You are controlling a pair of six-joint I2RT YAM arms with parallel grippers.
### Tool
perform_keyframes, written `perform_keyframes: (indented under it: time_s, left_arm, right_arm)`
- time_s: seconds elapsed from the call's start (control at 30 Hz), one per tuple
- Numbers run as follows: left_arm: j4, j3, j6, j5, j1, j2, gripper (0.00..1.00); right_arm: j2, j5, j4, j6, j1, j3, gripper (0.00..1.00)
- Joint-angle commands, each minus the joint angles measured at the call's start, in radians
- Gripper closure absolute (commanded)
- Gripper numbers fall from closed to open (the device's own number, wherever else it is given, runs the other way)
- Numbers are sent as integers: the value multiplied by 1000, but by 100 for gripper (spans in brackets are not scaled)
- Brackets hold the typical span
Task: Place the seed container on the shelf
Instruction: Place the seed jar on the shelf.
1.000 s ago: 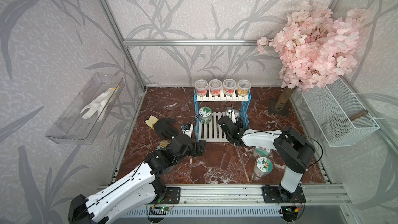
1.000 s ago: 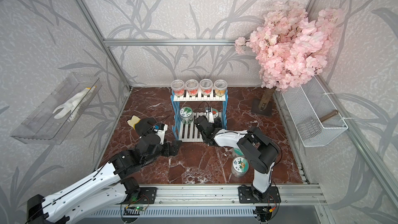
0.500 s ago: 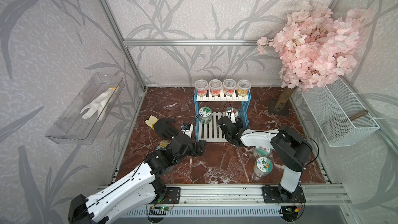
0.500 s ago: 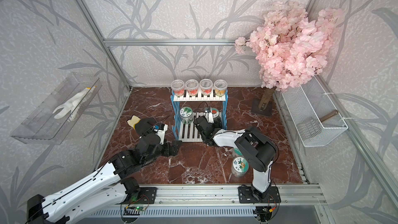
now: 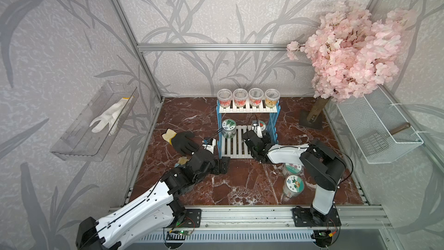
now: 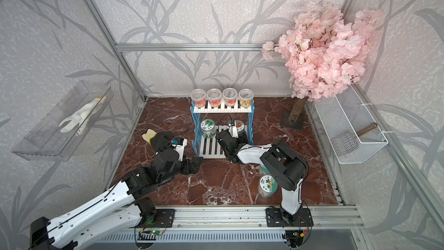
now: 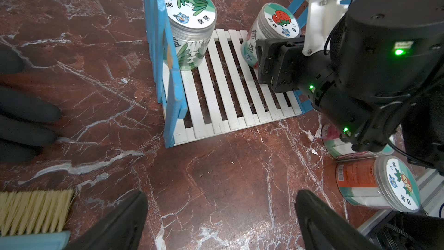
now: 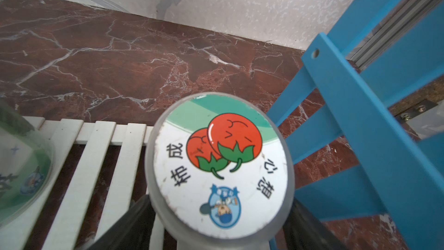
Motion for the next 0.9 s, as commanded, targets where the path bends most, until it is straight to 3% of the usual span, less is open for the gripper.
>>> perform_keyframes:
  time_s: [0.0, 0.63, 0.87]
  left_arm:
    - [4, -9, -1, 6, 6, 4, 0]
    - [6, -10, -2, 7, 7, 5, 0]
    - [3, -12, -4, 8, 7, -3, 0]
  right_arm:
    - [20, 28, 40, -28, -5, 8, 17]
    - [-5, 36, 41, -46, -4, -4, 20]
    - [-10, 38, 8, -33, 2, 6, 14]
